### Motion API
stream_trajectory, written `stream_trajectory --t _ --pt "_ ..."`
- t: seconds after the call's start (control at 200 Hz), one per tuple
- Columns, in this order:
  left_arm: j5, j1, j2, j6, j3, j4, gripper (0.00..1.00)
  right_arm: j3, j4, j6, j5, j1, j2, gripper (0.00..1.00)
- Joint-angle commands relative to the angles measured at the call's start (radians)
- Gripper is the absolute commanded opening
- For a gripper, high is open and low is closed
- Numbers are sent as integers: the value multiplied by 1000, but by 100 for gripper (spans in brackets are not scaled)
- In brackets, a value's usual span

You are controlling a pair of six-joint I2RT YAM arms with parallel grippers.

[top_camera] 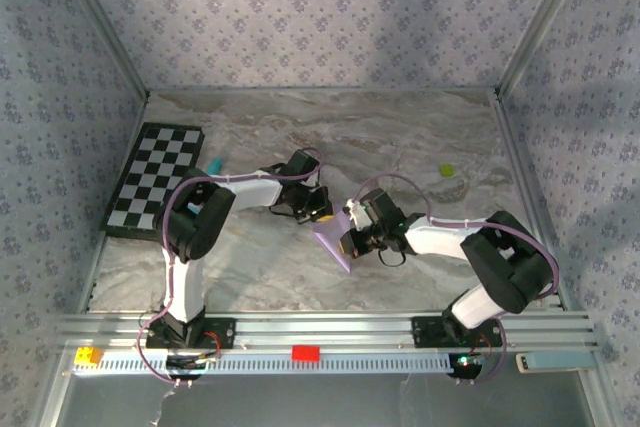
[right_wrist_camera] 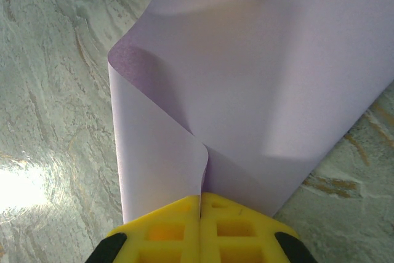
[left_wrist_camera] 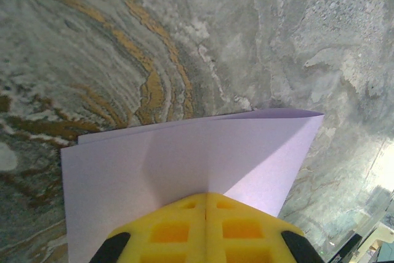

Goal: Fold a paper plane with a square sheet of paper (pick it up from the middle)
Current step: Third fold the triangle at the center of the table.

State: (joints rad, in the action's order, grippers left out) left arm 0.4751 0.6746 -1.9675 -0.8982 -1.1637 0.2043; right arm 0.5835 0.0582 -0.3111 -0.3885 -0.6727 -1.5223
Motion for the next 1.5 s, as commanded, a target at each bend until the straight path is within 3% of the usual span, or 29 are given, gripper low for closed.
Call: stream_trajectory --t 0.0,0.855,1.04,1.239,1.374,1.494 --pt "-39 5 -27 14 19 55 4 23 -17 -12 5 -5 -6 0" --pt "-42 4 -12 13 8 46 6 13 -32 -13 23 -8 -31 0" --pt "-47 -17 18 39 -52 64 13 18 -32 -13 28 -5 -34 0" --pt "-86 -43 106 62 -87 104 30 29 -25 -15 25 -5 -44 0" --pt "-105 -44 201 42 -7 63 29 31 -12 -23 28 -2 -48 0" --pt "-75 -41 299 -34 145 -79 19 33 -6 -28 42 2 -52 0"
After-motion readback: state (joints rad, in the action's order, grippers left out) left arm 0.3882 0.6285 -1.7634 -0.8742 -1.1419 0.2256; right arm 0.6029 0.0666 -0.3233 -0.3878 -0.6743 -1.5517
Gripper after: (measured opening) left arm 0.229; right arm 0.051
